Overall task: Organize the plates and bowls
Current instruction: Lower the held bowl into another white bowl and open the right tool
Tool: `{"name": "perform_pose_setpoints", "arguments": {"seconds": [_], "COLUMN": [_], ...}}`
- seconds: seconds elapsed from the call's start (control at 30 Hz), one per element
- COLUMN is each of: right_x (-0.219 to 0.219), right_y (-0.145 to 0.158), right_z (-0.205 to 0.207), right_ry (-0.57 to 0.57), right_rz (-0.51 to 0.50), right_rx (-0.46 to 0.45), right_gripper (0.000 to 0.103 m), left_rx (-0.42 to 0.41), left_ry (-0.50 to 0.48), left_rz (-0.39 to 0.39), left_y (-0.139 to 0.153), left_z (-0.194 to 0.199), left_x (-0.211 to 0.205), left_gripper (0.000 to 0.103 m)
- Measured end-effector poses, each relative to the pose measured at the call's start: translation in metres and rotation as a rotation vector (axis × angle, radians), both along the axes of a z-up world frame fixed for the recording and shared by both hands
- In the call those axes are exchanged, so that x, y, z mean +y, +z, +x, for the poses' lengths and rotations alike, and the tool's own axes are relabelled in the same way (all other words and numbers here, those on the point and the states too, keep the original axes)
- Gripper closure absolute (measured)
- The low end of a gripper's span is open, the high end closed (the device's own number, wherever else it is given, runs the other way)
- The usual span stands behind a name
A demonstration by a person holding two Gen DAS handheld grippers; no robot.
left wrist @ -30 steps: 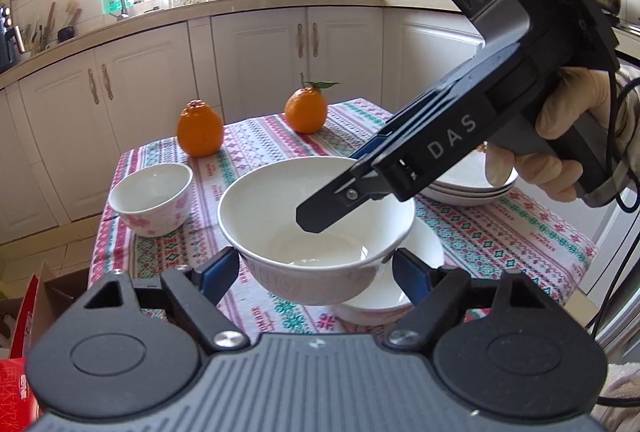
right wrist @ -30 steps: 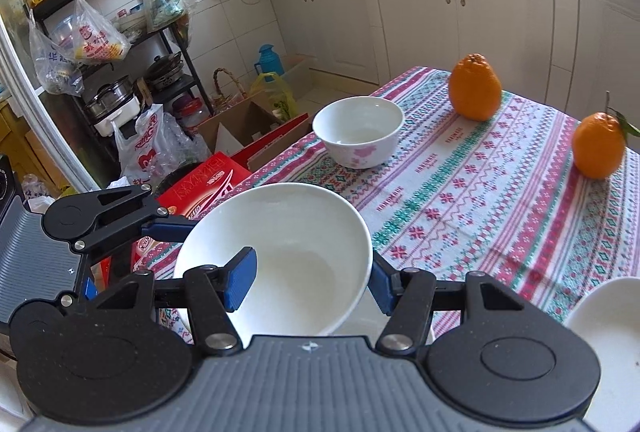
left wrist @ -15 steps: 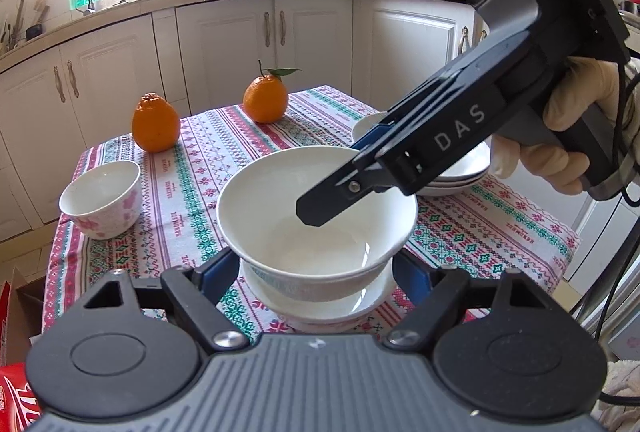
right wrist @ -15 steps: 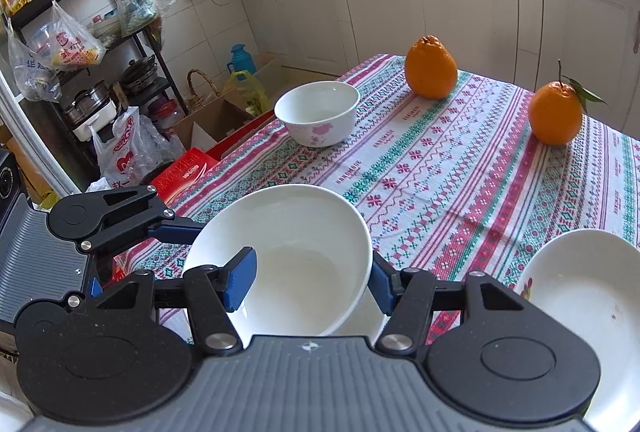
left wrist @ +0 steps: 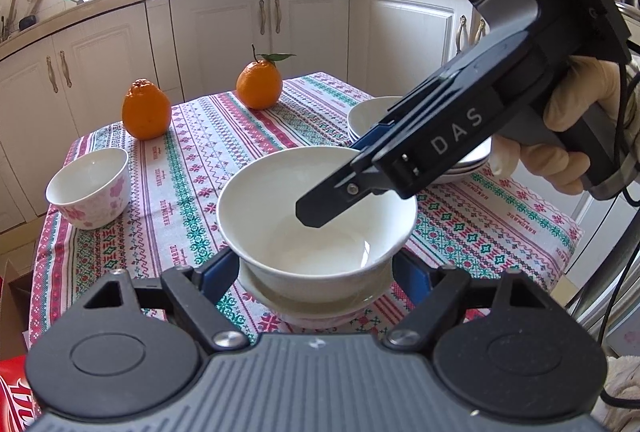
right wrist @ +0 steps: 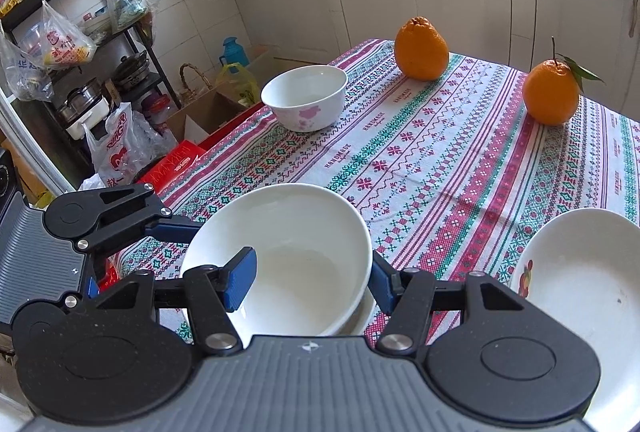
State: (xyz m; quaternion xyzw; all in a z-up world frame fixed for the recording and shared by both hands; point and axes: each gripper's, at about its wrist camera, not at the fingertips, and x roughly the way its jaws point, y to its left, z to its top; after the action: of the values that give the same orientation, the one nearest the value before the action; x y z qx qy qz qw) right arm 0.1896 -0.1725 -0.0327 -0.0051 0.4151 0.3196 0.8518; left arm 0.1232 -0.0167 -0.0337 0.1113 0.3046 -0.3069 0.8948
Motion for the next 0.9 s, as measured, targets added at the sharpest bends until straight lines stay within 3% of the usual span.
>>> {"name": "perform_pose_setpoints", "arguments": {"seconds": [0.9], "right_x": [0.0051], "right_y": [-0.0039], "right_z": [0.0024], "right_ry": [0.006], "right_rz": [-0.031], "right_rx": [-0.003], "right_gripper": [0.038], "left_rx": [0.017], "left_ry": [-0.004], "left_rz": [-0.008], "left_y": [-0.0039], "left_z": [0.0043], "left_x": [0.0022], "left_gripper": [0.017]}}
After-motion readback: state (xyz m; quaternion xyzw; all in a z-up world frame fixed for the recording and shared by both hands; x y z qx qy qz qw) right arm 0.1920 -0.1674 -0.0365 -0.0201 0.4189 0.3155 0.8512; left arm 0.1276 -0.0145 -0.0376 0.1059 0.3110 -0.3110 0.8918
